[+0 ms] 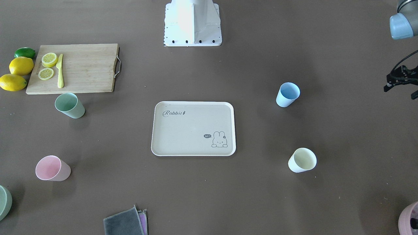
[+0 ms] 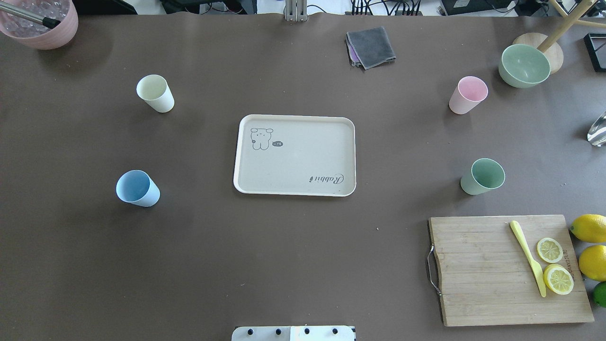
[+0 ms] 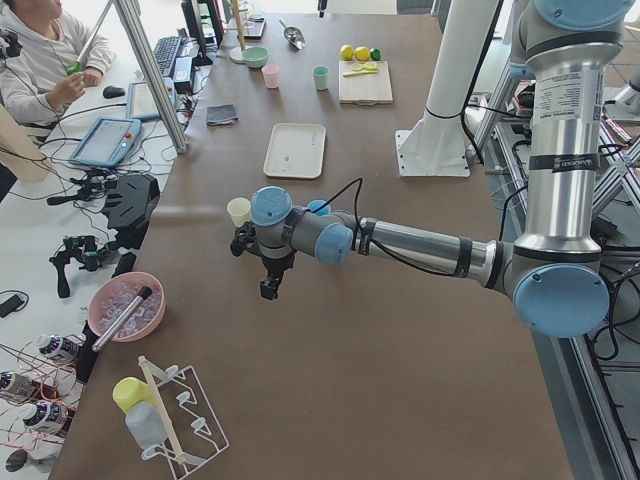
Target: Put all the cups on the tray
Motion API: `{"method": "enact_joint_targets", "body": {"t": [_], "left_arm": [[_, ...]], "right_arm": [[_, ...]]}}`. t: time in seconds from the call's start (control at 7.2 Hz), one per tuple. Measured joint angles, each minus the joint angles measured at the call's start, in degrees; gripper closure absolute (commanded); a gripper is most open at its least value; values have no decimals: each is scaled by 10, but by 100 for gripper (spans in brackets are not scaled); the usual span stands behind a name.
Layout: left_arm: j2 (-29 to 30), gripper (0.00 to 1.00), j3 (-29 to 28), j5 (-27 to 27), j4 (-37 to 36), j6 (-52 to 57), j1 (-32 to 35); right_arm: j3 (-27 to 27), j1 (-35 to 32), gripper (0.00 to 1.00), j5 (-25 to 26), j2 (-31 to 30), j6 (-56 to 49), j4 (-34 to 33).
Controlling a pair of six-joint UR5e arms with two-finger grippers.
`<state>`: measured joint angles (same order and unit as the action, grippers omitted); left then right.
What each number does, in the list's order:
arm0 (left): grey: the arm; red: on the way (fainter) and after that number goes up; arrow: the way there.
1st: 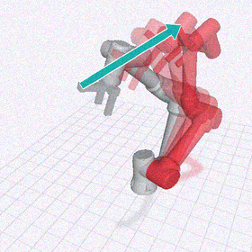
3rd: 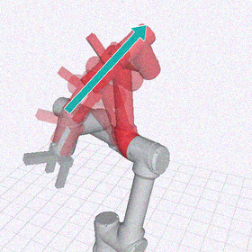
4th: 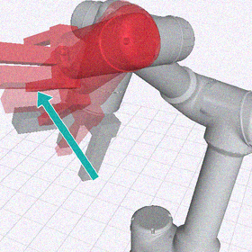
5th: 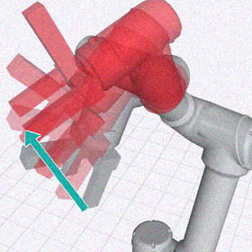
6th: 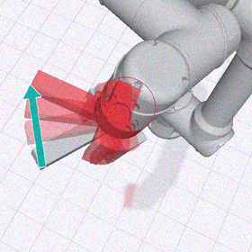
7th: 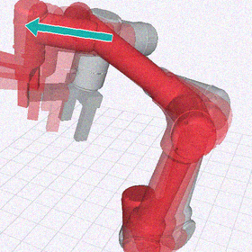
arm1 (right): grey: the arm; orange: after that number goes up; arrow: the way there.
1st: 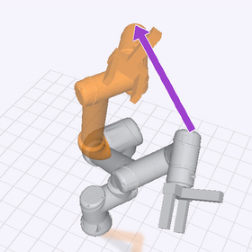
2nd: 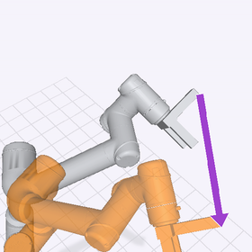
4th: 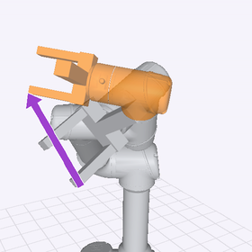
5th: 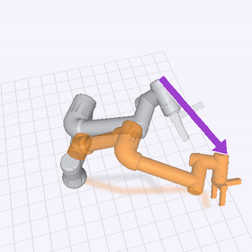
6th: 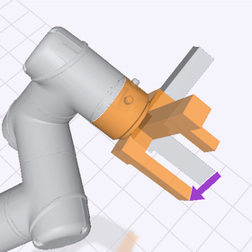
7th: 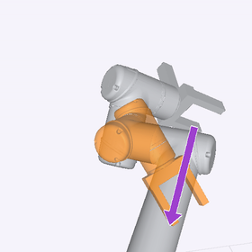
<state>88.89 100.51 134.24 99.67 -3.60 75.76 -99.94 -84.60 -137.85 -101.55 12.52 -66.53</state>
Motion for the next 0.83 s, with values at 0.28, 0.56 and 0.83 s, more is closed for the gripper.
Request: {"method": "enact_joint_targets", "body": {"t": [0.28, 0.56, 0.83], "left_arm": [[2, 2, -1, 0, 0, 0, -3], [2, 2, -2, 0, 0, 1, -11], [2, 2, 0, 1, 1, 1, -15]], "right_arm": [[0, 1, 0, -1, 1, 0, 0], [0, 2, 0, 0, 2, 0, 0], [0, 11, 0, 1, 4, 9, 0]]}}
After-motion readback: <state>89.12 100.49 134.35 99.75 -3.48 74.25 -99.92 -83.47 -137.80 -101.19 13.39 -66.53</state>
